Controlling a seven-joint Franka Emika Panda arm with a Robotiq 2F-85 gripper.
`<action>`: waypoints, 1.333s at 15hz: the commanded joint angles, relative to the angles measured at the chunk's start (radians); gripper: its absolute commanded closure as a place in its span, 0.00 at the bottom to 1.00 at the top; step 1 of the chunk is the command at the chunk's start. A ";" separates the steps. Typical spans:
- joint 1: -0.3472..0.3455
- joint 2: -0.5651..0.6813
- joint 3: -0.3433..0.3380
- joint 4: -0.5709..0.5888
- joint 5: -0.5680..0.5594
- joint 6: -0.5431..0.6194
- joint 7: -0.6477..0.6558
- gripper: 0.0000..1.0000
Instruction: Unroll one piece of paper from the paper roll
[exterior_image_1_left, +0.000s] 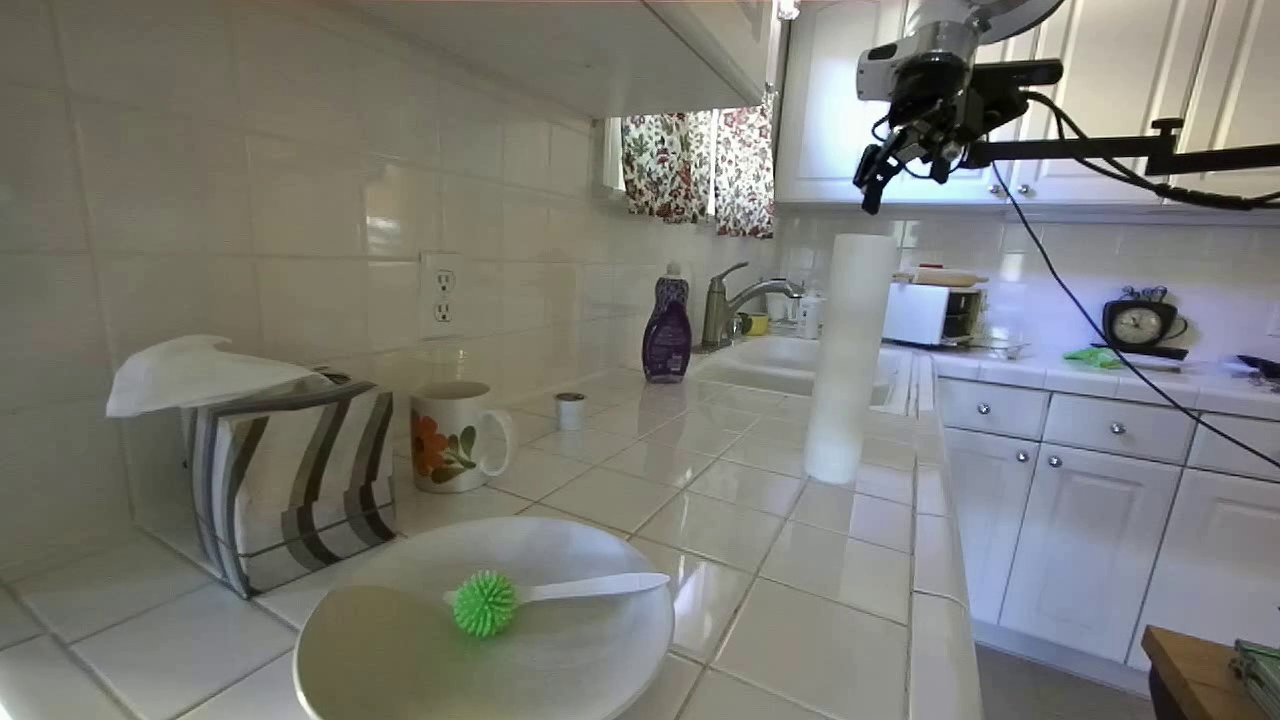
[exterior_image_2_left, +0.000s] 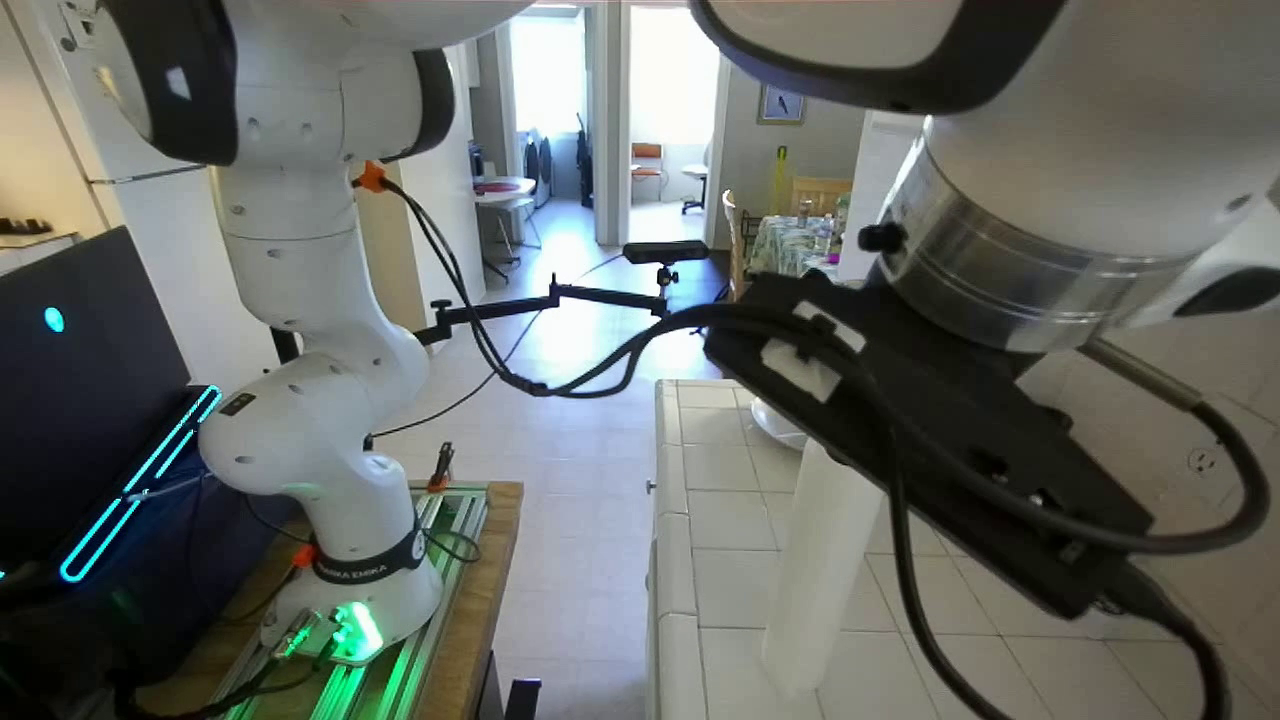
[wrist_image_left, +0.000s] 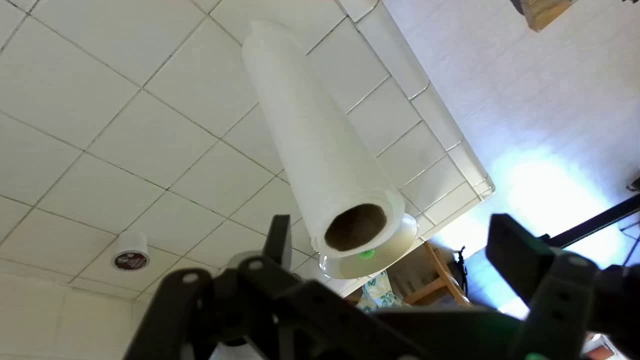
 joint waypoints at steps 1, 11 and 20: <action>-0.029 0.011 0.030 -0.016 0.020 -0.005 -0.040 0.00; -0.023 0.014 0.079 -0.059 0.003 -0.006 -0.050 0.00; -0.025 0.023 0.081 -0.077 0.001 -0.007 -0.055 0.35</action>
